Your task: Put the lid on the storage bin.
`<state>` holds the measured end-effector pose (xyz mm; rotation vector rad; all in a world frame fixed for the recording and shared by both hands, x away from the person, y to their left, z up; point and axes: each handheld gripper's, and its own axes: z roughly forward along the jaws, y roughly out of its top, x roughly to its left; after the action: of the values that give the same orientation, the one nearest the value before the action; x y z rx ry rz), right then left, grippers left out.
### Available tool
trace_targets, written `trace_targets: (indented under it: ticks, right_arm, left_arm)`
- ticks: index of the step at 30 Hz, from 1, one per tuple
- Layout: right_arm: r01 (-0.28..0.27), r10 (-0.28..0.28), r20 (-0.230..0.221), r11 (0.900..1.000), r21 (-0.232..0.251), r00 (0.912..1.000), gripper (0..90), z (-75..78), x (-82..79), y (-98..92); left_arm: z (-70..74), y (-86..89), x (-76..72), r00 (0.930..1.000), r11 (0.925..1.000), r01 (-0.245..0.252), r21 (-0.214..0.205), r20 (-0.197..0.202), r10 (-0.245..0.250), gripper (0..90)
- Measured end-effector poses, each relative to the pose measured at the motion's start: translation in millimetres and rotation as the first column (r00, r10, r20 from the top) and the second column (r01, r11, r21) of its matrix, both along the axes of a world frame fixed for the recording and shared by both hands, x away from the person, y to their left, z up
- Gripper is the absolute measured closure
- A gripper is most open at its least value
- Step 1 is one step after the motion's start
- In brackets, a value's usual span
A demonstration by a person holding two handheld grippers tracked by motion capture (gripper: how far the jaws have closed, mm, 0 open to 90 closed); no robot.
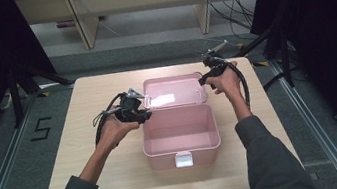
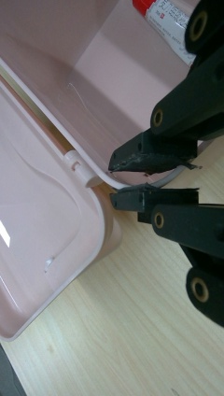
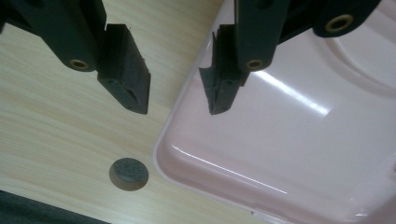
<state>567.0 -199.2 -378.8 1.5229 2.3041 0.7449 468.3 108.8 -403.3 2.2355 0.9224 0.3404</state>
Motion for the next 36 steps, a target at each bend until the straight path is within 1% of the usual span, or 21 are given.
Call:
trace_targets:
  ticks: [1, 2, 3, 5, 6, 9, 10, 12, 13, 15, 16, 18, 19, 20, 21, 26, 29, 31, 33, 34, 36]
  right_arm:
    - [-0.010, 0.010, 0.004, 0.9999, 0.003, 0.9999, 59.5, -0.9, 1.7, -0.9]
    - [0.015, -0.015, -0.001, 0.9999, 0.007, 0.9999, 59.8, -0.7, 2.1, 0.3]
    - [0.023, -0.023, -0.016, 0.9995, 0.021, 0.9996, 60.3, -3.0, 3.8, 0.4]
    - [0.015, -0.015, -0.007, 0.9999, 0.005, 0.9999, 61.1, -4.2, 6.0, -1.1]
    - [0.036, -0.036, -0.025, 0.9993, 0.002, 0.9990, 61.3, -5.1, 6.4, 0.0]
    - [0.039, -0.039, -0.044, 0.9992, -0.002, 0.9983, 62.3, -7.3, 8.2, 1.0]
    - [0.044, -0.044, -0.040, 0.9990, -0.010, 0.9982, 62.5, -8.2, 9.5, 1.7]
    - [0.068, -0.067, -0.057, 0.9976, 0.012, 0.9962, 62.9, -9.1, 9.5, 5.1]
    - [0.039, -0.039, -0.044, 0.9992, 0.000, 0.9982, 63.3, -9.2, 11.1, 4.1]
    - [0.044, -0.045, -0.048, 0.9987, -0.025, 0.9978, 63.9, -9.5, 12.4, 8.5]
    - [0.037, -0.037, -0.041, 0.9992, -0.018, 0.9985, 64.7, -9.6, 13.3, 10.1]
    - [0.054, -0.055, -0.048, 0.9984, -0.018, 0.9973, 65.3, -8.6, 13.7, 15.0]
    - [0.033, -0.034, -0.042, 0.9991, -0.027, 0.9986, 65.5, -8.6, 15.0, 15.4]
    - [0.061, -0.063, -0.056, 0.9975, -0.035, 0.9965, 65.8, -8.4, 15.4, 18.5]
    - [0.050, -0.053, -0.048, 0.9971, -0.058, 0.9974, 65.9, -8.5, 16.6, 18.9]
    - [0.082, -0.087, -0.077, 0.9940, -0.073, 0.9932, 67.3, -10.5, 18.9, 23.5]
    - [0.082, -0.089, -0.074, 0.9921, -0.095, 0.9933, 67.3, -14.0, 21.5, 19.7]
    - [0.091, -0.098, -0.087, 0.9922, -0.085, 0.9914, 67.7, -15.6, 22.3, 18.6]
    - [0.081, -0.089, -0.083, 0.9925, -0.091, 0.9926, 68.2, -16.0, 22.4, 17.6]
    - [0.090, -0.097, -0.083, 0.9921, -0.087, 0.9918, 68.5, -16.1, 22.3, 18.1]
    - [0.072, -0.079, -0.080, 0.9934, -0.090, 0.9937, 70.1, -17.3, 23.2, 16.9]
  left_arm:
    - [-0.2, 0.3, 0.0, 1.0000, 1.0000, -0.002, -0.003, -0.001, 0.002, 79.4]
    - [-1.1, 0.3, -0.6, 0.9999, 0.9999, -0.010, -0.013, 0.008, 0.010, 79.4]
    - [-1.0, 1.5, -0.6, 1.0000, 0.9999, -0.003, -0.017, 0.001, 0.003, 79.4]
    - [-1.5, 2.4, -0.6, 1.0000, 0.9996, -0.005, -0.028, -0.002, 0.005, 79.4]
    - [-1.7, 2.4, -0.5, 1.0000, 0.9995, -0.005, -0.031, -0.003, 0.005, 79.4]
    - [-1.4, 2.3, -0.2, 1.0000, 0.9997, 0.000, -0.024, -0.001, 0.000, 79.3]
    - [-1.5, 2.2, -0.2, 1.0000, 0.9997, -0.002, -0.026, -0.001, 0.002, 79.3]
    - [-1.5, 2.2, -0.2, 1.0000, 0.9997, -0.002, -0.026, 0.000, 0.002, 79.3]
    - [-1.5, 2.1, -0.2, 1.0000, 0.9997, -0.001, -0.024, 0.000, 0.001, 79.4]
    - [-1.5, 2.0, -0.1, 1.0000, 0.9997, -0.001, -0.025, 0.001, 0.001, 79.4]
    - [-1.6, 2.0, 0.0, 1.0000, 0.9996, -0.003, -0.027, 0.001, 0.003, 79.4]
    - [-1.7, 2.1, -0.1, 1.0000, 0.9996, -0.002, -0.028, 0.001, 0.002, 79.5]
    - [-1.6, 2.1, -0.1, 1.0000, 0.9997, -0.001, -0.026, 0.002, 0.001, 79.5]
    - [-1.5, 2.0, -0.2, 1.0000, 0.9997, -0.001, -0.024, 0.003, 0.001, 79.5]
    - [-1.5, 2.0, -0.2, 1.0000, 0.9997, 0.001, -0.023, 0.004, -0.001, 79.5]
    - [-1.6, 2.2, 0.0, 1.0000, 0.9997, 0.000, -0.026, 0.003, 0.000, 79.5]
    - [-1.6, 2.2, -0.2, 1.0000, 0.9997, 0.000, -0.026, 0.004, 0.000, 79.5]
    - [-1.8, 2.3, 0.1, 1.0000, 0.9996, 0.001, -0.027, 0.005, 0.000, 79.6]
    - [-2.0, 2.2, 0.5, 1.0000, 0.9995, -0.002, -0.032, 0.004, 0.003, 79.6]
    - [-2.0, 2.0, 0.4, 1.0000, 0.9995, -0.003, -0.030, 0.005, 0.003, 79.6]
    - [-1.8, 1.9, 0.1, 1.0000, 0.9996, 0.000, -0.027, 0.007, 0.000, 79.6]
